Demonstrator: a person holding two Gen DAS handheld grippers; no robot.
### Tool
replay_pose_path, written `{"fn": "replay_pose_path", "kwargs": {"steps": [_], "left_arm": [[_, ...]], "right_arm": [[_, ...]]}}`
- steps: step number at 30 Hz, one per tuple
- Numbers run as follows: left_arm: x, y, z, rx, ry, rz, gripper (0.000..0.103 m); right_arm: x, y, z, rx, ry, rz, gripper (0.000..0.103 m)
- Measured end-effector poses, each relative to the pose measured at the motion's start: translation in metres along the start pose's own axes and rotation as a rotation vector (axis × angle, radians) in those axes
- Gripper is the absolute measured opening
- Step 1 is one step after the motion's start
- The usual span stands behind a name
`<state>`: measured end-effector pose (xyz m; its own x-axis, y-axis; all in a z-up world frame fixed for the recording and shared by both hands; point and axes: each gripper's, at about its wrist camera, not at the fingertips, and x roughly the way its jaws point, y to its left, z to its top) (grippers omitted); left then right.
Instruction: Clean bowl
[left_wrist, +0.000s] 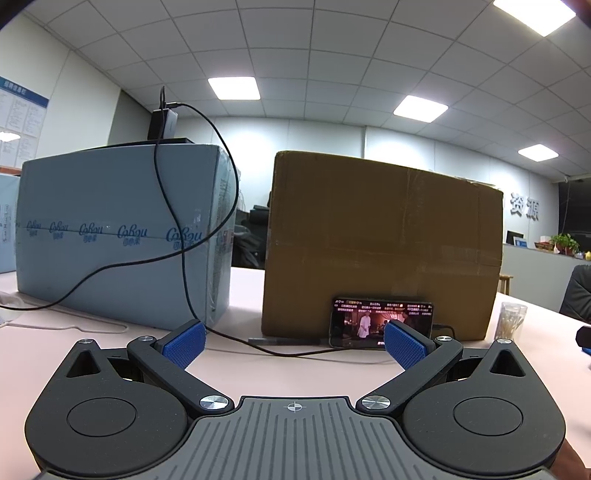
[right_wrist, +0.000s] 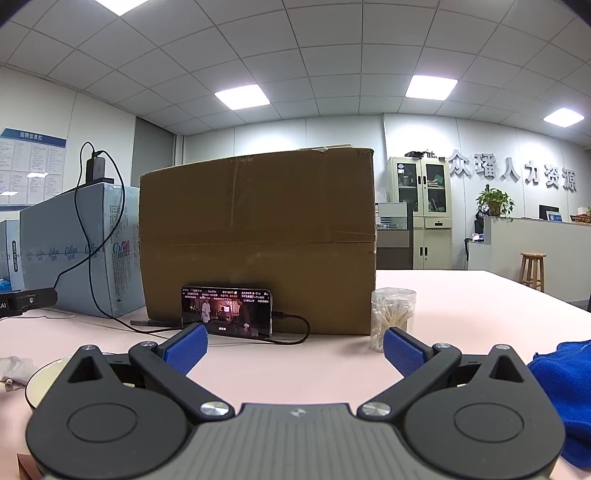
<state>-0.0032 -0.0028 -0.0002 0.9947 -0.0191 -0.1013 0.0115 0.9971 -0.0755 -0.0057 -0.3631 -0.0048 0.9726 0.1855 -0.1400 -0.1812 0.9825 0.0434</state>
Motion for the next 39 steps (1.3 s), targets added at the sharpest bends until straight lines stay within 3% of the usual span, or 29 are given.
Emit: {"fn": "replay_pose_path", "kwargs": {"steps": [39], "left_arm": [[0.0023, 0.0016, 0.0003, -0.001, 0.003, -0.002, 0.103]], "right_arm": [[0.0004, 0.0012, -0.0003, -0.004, 0.005, 0.008, 0.103]]}}
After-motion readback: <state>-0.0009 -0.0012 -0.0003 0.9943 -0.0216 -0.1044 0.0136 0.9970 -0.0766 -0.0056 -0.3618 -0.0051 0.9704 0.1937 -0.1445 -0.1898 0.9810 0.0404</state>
